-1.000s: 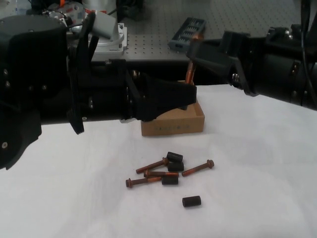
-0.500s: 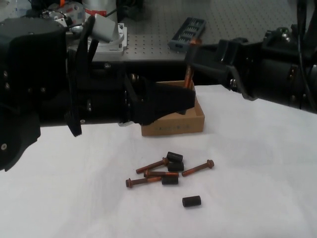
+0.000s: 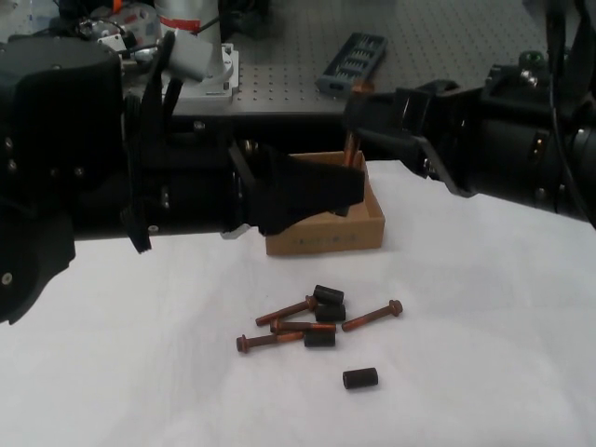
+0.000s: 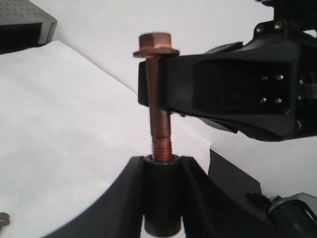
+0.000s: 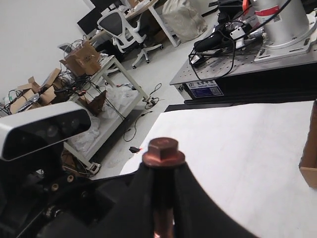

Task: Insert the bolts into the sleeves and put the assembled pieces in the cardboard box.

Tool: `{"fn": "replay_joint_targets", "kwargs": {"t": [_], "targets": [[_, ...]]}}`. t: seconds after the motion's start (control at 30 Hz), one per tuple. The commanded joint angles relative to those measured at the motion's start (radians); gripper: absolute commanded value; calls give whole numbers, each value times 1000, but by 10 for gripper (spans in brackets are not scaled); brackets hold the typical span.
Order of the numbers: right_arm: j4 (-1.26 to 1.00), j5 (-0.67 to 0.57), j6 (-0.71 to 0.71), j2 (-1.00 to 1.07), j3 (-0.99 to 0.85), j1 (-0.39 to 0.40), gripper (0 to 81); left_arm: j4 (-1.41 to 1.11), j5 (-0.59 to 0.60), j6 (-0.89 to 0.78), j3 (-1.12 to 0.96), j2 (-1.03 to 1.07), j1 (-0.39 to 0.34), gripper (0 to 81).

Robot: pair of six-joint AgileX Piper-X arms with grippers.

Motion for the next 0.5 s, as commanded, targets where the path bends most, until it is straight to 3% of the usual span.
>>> {"fn": "replay_joint_targets", "kwargs": {"t": [0.0,0.47], "targets": [[44,-103,19,-11,-1,25,19,-70,-94,-10,-22,-14,14,6],[44,-132,7,-11,-1,25,19,-70,-133,12,-22,-14,20,6]]}}
